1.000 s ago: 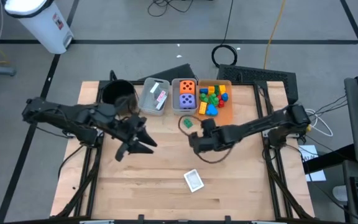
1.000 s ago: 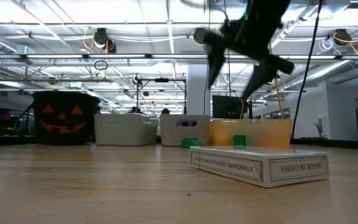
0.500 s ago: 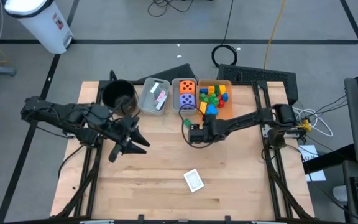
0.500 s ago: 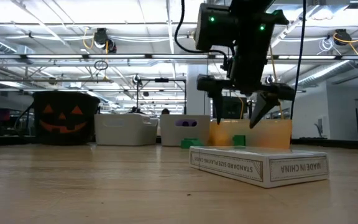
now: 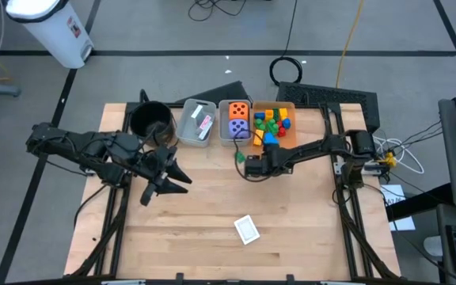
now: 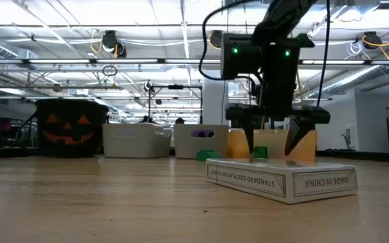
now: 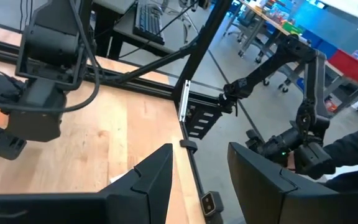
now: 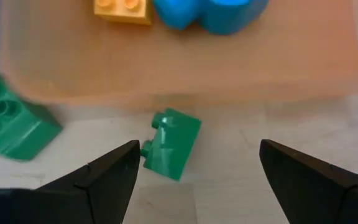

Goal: Pick & Place Toys
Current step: Put the right green game piece into the orange bin

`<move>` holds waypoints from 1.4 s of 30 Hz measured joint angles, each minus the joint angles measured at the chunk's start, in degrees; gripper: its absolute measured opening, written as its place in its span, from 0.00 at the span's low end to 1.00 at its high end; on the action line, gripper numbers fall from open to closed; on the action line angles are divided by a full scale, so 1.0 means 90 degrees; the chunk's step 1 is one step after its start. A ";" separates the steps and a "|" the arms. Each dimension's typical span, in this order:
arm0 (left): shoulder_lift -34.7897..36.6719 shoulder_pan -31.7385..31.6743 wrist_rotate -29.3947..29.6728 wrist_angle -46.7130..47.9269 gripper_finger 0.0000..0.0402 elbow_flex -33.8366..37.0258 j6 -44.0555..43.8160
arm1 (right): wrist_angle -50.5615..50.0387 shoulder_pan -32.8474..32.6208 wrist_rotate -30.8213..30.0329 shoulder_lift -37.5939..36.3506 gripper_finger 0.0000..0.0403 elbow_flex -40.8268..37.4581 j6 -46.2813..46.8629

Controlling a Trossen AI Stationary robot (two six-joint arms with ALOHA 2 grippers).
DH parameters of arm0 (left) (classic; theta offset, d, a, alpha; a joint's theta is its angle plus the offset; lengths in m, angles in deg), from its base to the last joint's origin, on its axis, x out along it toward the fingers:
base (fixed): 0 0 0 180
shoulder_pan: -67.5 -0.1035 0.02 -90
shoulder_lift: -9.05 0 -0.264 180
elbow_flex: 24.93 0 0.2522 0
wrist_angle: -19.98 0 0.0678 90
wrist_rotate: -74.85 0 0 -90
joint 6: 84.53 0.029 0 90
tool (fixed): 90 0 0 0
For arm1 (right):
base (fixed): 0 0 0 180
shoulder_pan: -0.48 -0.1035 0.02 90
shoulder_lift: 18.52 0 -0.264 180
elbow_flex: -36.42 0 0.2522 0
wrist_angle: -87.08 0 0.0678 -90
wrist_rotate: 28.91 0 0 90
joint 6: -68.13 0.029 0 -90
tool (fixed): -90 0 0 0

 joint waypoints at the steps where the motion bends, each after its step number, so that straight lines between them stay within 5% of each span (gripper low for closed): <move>1: 0.0000 0.0000 0.0016 0.0002 0.40 0.0000 0.0005 | 0.0165 0.0013 0.0024 0.0002 0.80 -0.0086 0.0034; 14: 0.0000 -0.0007 0.0361 0.0041 0.40 0.0000 0.0125 | 0.0701 0.0184 -0.0095 -0.0002 0.67 -0.0257 0.0147; 31: 0.0000 -0.0007 0.0365 0.0094 0.40 0.0000 0.0155 | 0.0701 0.0196 0.0030 -0.0002 0.21 -0.0257 0.0122; 42: 0.0000 -0.0007 0.0378 0.0282 0.40 0.0000 0.0148 | 0.0796 -0.0428 0.0038 -0.0272 0.22 -0.0263 -0.0222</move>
